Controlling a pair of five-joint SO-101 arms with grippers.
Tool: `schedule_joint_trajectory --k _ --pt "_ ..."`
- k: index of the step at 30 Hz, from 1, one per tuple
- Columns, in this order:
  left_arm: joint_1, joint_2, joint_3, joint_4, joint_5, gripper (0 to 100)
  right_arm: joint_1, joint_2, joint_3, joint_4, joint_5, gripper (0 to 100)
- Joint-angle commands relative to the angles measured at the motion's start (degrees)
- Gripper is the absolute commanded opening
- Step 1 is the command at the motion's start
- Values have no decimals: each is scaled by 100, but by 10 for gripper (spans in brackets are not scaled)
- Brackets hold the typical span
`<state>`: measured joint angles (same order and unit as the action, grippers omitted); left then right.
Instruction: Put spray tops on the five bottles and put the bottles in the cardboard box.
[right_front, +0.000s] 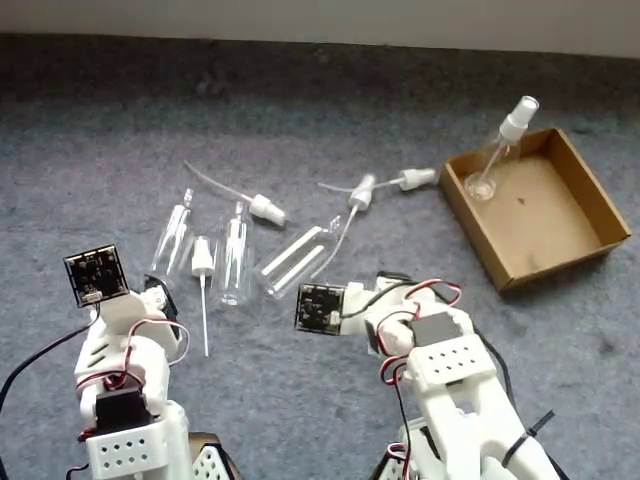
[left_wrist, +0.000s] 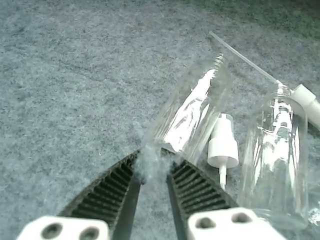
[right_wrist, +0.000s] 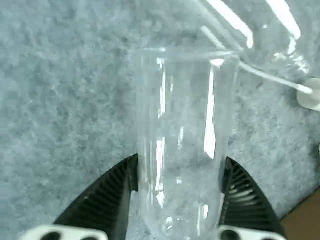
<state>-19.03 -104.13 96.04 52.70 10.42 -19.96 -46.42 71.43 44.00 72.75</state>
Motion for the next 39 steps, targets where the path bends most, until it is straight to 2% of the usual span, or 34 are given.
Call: schedule_joint_trajectory --k 1,9,15,20,26,30,35,39 --pt "145 -57 101 -167 9 5 330 -127 110 -171 519 173" --pt "154 -57 101 -167 9 5 681 -136 207 -110 598 183" --pt "154 -57 101 -167 9 5 673 -180 145 1095 589 336" --pt "154 -57 101 -167 9 5 620 -198 48 1209 607 339" --pt "154 -48 101 -167 9 5 532 -198 -752 1262 501 339" --pt "154 -48 101 -167 9 5 514 -198 -1402 1490 -360 339" --pt "154 -48 101 -167 9 5 145 -198 -2281 2211 -1345 339" --pt "154 -48 101 -167 9 5 -163 -198 -2791 2615 -2462 339"
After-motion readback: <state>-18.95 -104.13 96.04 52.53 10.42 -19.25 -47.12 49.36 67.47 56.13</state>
